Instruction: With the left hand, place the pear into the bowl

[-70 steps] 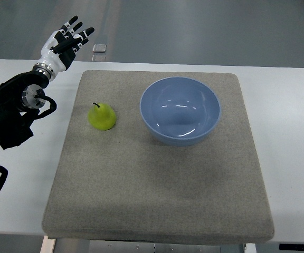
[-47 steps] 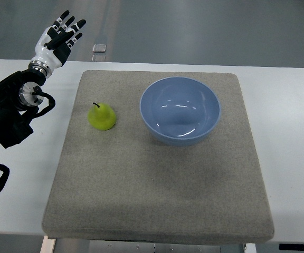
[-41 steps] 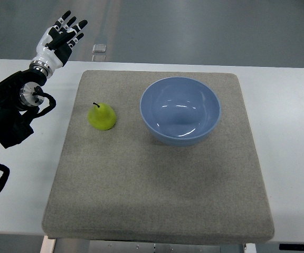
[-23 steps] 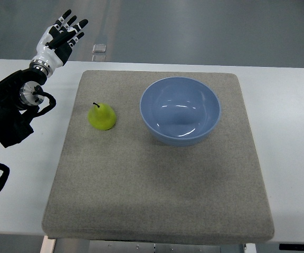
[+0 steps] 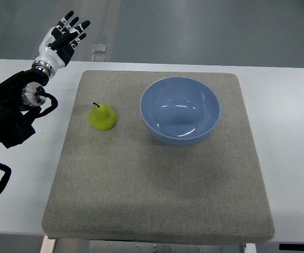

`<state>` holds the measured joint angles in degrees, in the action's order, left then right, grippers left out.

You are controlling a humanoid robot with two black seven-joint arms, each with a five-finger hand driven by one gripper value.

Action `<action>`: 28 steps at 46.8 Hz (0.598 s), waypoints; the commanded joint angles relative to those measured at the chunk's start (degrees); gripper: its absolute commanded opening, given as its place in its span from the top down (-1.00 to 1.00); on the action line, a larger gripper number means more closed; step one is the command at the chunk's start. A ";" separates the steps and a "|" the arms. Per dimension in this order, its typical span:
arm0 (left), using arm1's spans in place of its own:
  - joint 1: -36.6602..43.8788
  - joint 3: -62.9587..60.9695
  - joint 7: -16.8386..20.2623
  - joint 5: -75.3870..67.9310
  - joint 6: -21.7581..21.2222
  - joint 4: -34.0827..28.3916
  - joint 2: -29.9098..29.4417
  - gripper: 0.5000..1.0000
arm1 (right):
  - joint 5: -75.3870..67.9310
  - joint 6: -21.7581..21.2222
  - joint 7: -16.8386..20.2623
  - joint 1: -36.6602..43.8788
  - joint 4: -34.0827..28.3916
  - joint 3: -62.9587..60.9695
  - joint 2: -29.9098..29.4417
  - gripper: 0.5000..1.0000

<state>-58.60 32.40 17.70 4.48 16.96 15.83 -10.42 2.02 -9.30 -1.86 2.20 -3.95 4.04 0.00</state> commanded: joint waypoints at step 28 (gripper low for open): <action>-0.90 -6.20 -0.21 -0.35 0.09 3.59 -1.00 -0.97 | 0.00 -0.01 0.01 0.00 0.00 0.00 0.00 -0.70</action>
<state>-58.83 29.03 17.51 4.12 17.09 18.22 -11.34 2.02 -9.30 -1.85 2.20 -3.95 4.04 0.00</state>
